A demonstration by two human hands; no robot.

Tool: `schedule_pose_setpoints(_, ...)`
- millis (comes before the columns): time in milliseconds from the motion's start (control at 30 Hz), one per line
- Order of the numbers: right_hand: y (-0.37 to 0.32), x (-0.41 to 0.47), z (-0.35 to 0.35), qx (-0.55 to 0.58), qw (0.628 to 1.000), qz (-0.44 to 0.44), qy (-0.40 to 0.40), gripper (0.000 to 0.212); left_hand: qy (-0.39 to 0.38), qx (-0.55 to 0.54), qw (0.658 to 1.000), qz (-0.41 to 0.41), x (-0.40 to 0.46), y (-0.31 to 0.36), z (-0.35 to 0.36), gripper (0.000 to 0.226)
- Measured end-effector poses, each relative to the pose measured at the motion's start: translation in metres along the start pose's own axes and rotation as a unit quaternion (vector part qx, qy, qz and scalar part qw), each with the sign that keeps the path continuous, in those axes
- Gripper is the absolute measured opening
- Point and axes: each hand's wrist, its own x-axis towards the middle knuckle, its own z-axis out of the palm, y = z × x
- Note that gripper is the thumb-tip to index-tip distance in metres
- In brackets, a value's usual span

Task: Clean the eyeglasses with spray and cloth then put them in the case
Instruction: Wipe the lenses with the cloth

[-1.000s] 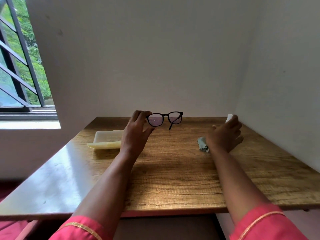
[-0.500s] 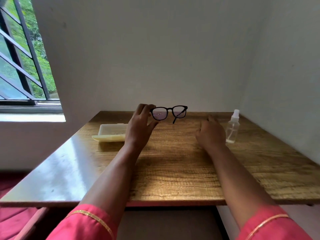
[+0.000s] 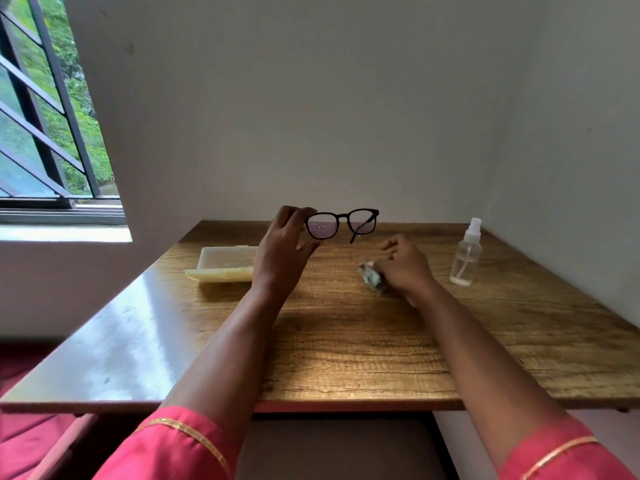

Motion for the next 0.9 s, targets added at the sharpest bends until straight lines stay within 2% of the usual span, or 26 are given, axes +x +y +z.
schedule_pose_setpoints(67, -0.007, -0.003, 0.005, 0.160, 0.985, 0.053, -0.046, 0.035, -0.003, -0.001, 1.000, -0.001, 0.000, 0.000, 0.000, 0.045)
schedule_pose_setpoints(200, -0.017, -0.003, 0.002, 0.391, 0.913, 0.100, -0.067, 0.036, -0.009, -0.002, 1.000, 0.001, -0.001, 0.000, 0.000, 0.045)
schedule_pose_setpoints(267, -0.016, 0.000, -0.002, 0.447, 0.885, 0.119, -0.056, 0.032, -0.009, -0.001, 1.000, 0.002, -0.001, 0.000, 0.000, 0.045)
schedule_pose_setpoints(467, -0.014, 0.008, -0.010, 0.517, 0.846, 0.128, 0.032, 0.032, -0.004, -0.004, 1.000, -0.002, -0.001, 0.001, 0.000, 0.045)
schedule_pose_setpoints(500, -0.013, 0.009, -0.011, 0.505, 0.854, 0.113, 0.057, 0.032, -0.004, -0.004, 1.000, -0.002, -0.001, 0.002, 0.000, 0.044)
schedule_pose_setpoints(567, -0.013, 0.009, -0.012, 0.414, 0.901, 0.053, 0.121, 0.033, -0.006, -0.001, 1.000, -0.002, -0.001, 0.003, 0.000, 0.043)
schedule_pose_setpoints(633, -0.015, 0.006, -0.011, 0.276, 0.941, -0.065, 0.187, 0.033, -0.007, 0.002, 1.000, -0.002, -0.002, 0.004, 0.000, 0.042)
schedule_pose_setpoints(700, -0.020, 0.000, -0.006, 0.174, 0.939, -0.198, 0.220, 0.030, -0.006, 0.004, 1.000, -0.003, -0.002, 0.004, -0.001, 0.042)
schedule_pose_setpoints(767, -0.025, -0.003, 0.000, 0.103, 0.925, -0.291, 0.221, 0.025, -0.010, -0.001, 1.000, -0.007, -0.002, 0.005, -0.001, 0.042)
schedule_pose_setpoints(900, -0.043, 0.004, 0.007, 0.020, 0.908, -0.386, 0.164, 0.021, -0.015, 0.005, 1.000, -0.005, -0.001, 0.005, -0.001, 0.043)
